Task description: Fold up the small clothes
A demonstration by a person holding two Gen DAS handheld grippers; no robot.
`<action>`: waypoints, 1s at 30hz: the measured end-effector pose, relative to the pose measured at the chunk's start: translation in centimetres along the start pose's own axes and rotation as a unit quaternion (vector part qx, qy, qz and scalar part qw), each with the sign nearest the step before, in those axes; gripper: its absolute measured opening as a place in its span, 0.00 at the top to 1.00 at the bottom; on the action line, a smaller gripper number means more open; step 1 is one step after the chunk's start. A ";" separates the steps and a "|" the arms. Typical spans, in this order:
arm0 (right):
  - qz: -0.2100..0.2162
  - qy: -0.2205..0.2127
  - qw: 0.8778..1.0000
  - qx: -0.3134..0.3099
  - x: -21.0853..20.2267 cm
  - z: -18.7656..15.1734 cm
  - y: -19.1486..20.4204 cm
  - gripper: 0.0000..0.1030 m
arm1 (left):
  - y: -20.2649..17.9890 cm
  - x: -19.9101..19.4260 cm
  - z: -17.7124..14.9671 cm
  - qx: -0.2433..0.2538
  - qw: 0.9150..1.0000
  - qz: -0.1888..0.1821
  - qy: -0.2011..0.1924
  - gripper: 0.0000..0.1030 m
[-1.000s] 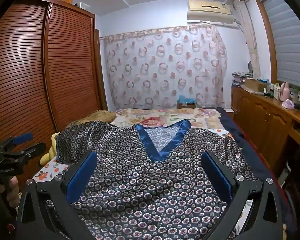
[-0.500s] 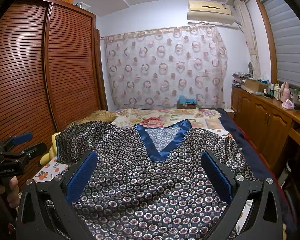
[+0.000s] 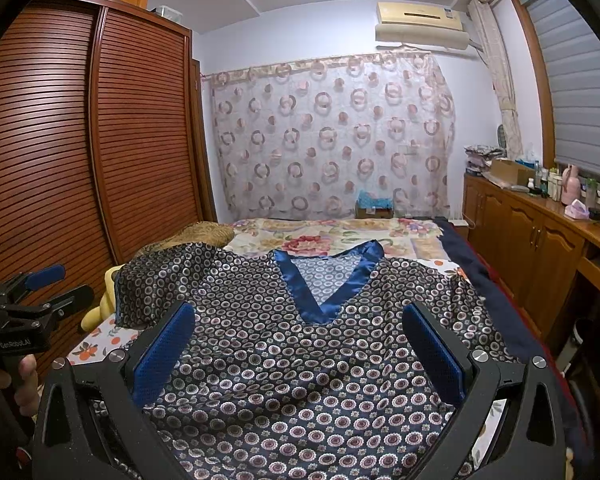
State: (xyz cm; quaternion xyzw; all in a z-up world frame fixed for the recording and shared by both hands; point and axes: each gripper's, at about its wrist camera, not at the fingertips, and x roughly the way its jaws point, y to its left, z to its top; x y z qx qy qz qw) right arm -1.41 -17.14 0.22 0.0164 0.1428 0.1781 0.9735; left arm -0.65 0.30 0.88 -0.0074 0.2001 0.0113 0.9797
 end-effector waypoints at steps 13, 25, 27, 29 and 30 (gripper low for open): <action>-0.001 -0.002 1.000 -0.001 0.0 0.0 0.2 0.00 | 0.3 -0.4 0.5 0.003 1.000 0.002 -0.006 0.00; -0.001 -0.002 1.000 0.000 0.0 -0.1 0.3 0.00 | 0.2 -0.4 0.5 0.005 1.000 0.003 -0.005 0.00; 0.001 -0.001 1.000 0.001 0.0 -0.1 0.3 0.00 | 0.2 -0.6 0.5 0.005 1.000 0.004 -0.004 0.00; 0.000 -0.002 1.000 0.001 -0.1 -0.1 0.3 0.00 | 0.2 -0.6 0.6 0.004 1.000 0.004 -0.004 0.00; 0.000 -0.001 1.000 0.002 -0.1 -0.1 0.3 0.00 | 0.2 -0.6 0.6 0.005 1.000 0.004 -0.004 0.00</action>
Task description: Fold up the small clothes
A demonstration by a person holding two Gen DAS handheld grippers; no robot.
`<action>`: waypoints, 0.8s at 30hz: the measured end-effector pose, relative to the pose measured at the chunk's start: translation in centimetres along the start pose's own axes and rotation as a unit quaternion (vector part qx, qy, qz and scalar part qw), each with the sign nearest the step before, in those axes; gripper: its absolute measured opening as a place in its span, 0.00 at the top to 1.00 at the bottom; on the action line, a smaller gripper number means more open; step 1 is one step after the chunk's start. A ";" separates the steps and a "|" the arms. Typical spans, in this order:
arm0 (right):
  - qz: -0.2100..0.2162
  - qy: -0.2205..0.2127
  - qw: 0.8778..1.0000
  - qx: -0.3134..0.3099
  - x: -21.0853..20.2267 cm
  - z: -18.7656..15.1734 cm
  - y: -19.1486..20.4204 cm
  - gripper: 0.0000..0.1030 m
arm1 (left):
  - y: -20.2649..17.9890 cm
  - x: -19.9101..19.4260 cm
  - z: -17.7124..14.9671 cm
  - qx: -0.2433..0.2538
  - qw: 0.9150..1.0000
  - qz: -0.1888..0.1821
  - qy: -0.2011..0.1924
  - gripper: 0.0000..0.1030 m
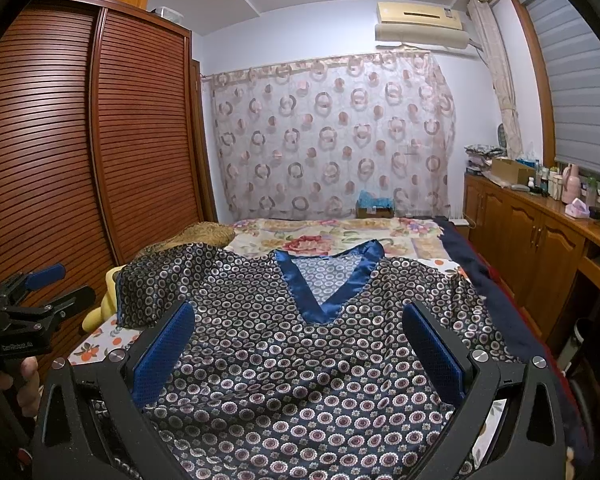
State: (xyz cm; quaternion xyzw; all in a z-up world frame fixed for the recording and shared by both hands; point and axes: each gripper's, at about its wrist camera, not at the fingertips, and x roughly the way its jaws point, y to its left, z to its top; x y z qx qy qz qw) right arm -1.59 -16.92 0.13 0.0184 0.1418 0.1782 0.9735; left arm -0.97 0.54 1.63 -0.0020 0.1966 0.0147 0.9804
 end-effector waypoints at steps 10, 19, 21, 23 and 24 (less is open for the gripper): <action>0.000 -0.001 1.000 0.000 0.0 0.0 0.0 0.00 | 0.1 0.1 0.0 0.001 1.000 0.001 0.000 0.00; 0.002 0.001 1.000 0.000 -0.1 0.0 0.1 0.00 | 0.3 0.2 -0.3 0.001 1.000 -0.002 0.001 0.00; 0.004 0.004 1.000 0.001 0.0 -0.1 0.0 0.00 | 0.1 0.3 -0.4 0.001 1.000 -0.001 0.001 0.00; 0.006 0.006 1.000 0.001 0.2 -0.2 0.0 0.00 | 0.2 0.6 -0.6 0.001 1.000 -0.001 0.005 0.00; 0.008 0.008 1.000 0.001 0.3 -0.3 0.0 0.00 | 0.3 0.8 -0.8 0.003 1.000 -0.002 0.007 0.00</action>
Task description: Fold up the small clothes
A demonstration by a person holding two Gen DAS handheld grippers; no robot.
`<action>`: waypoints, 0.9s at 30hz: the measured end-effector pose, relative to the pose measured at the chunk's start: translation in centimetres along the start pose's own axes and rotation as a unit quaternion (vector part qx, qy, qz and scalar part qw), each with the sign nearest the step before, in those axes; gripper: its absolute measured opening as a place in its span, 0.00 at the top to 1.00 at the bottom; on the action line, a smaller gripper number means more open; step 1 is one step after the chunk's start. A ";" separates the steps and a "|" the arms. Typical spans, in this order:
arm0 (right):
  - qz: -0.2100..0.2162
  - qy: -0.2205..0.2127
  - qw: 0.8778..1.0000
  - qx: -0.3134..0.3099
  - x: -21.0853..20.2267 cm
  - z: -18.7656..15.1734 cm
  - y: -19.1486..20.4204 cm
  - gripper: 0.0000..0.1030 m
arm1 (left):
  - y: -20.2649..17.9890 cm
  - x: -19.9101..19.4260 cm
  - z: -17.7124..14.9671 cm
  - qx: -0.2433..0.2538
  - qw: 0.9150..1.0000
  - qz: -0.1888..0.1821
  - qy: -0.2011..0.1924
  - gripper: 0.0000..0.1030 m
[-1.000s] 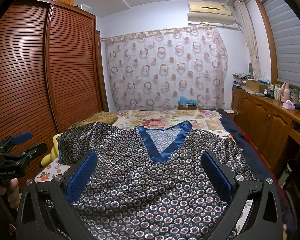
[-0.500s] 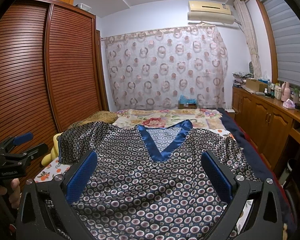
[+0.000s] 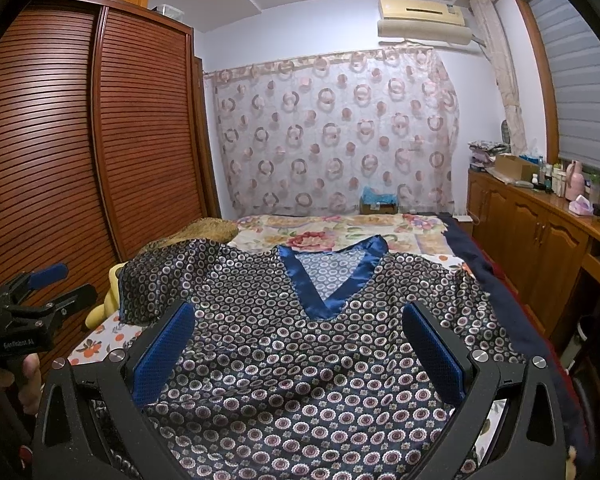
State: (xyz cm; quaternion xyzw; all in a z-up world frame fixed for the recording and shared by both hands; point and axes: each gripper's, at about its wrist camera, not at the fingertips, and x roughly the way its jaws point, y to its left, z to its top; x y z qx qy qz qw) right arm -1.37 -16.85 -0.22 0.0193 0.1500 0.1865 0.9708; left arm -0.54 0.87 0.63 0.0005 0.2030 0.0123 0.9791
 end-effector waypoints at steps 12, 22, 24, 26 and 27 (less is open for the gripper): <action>0.026 0.027 0.999 -0.019 4.2 0.7 -0.9 0.00 | 3.9 4.9 -0.1 -0.010 0.999 0.042 0.030 0.00; 0.067 0.071 0.995 -0.033 7.6 1.9 -0.9 0.00 | 9.1 8.3 0.6 -0.043 0.995 0.069 0.058 0.00; 0.076 0.083 0.993 -0.035 8.5 2.1 -1.0 0.00 | 9.9 8.8 0.6 -0.047 0.994 0.072 0.064 0.00; 0.083 0.096 0.991 -0.036 9.5 2.2 -1.2 0.00 | 10.8 9.5 0.6 -0.053 0.993 0.078 0.071 0.00; 0.087 0.103 0.990 -0.036 10.0 2.4 -1.2 0.00 | 11.3 9.8 0.5 -0.056 0.993 0.079 0.075 0.00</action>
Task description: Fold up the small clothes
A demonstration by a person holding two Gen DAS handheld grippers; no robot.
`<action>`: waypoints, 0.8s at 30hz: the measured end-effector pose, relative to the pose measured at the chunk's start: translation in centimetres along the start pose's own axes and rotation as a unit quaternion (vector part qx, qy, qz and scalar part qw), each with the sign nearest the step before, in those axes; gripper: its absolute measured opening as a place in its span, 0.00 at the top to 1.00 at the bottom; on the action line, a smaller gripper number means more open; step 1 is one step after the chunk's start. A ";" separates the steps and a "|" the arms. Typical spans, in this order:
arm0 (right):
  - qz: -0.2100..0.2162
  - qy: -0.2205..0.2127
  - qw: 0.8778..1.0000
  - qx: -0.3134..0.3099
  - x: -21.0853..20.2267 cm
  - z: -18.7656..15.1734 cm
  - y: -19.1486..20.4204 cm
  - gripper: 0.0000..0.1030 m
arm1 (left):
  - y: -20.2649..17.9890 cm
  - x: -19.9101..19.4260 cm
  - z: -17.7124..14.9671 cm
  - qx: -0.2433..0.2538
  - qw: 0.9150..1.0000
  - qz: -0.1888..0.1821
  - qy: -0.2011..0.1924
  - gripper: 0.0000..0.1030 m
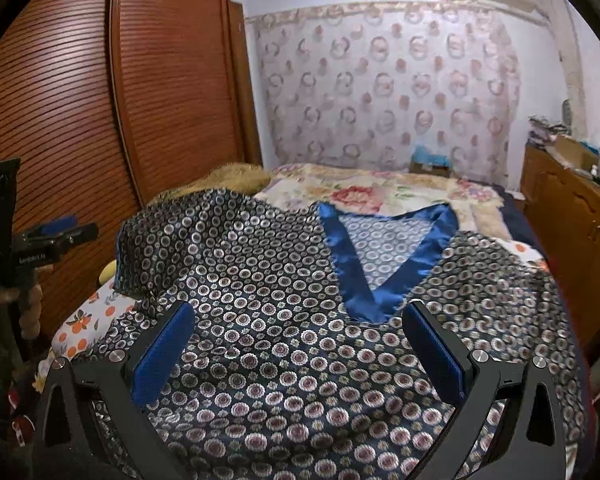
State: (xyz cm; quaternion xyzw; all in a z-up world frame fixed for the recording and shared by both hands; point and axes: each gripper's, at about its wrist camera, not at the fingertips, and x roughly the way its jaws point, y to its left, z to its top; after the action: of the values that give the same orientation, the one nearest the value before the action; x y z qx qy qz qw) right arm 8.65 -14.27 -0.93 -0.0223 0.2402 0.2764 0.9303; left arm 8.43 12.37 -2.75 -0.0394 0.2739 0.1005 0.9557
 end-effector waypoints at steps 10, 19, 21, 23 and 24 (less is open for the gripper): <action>0.026 0.051 0.998 0.001 3.9 2.7 -1.7 0.00 | 4.1 4.3 0.8 -0.045 0.998 0.001 0.036 0.00; 0.045 0.090 0.995 -0.004 8.4 4.4 -2.3 0.00 | 7.2 7.7 0.1 -0.103 0.990 -0.040 0.083 0.39; 0.046 0.096 0.994 -0.004 9.1 4.7 -2.4 0.00 | 7.4 8.1 -0.3 -0.110 0.988 -0.050 0.093 0.47; 0.049 0.098 0.994 -0.003 9.3 5.0 -2.5 0.00 | 7.4 8.2 -0.7 -0.113 0.987 -0.051 0.100 0.49; 0.050 0.098 0.994 -0.003 9.3 5.0 -2.4 0.00 | 7.5 8.2 -0.8 -0.114 0.987 -0.052 0.102 0.49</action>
State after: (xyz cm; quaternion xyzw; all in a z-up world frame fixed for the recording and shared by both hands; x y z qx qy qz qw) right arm 18.93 -10.74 -0.99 -0.0405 0.3305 0.3203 0.8868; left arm 13.27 20.96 -7.97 -0.1721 0.3545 0.0765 0.9159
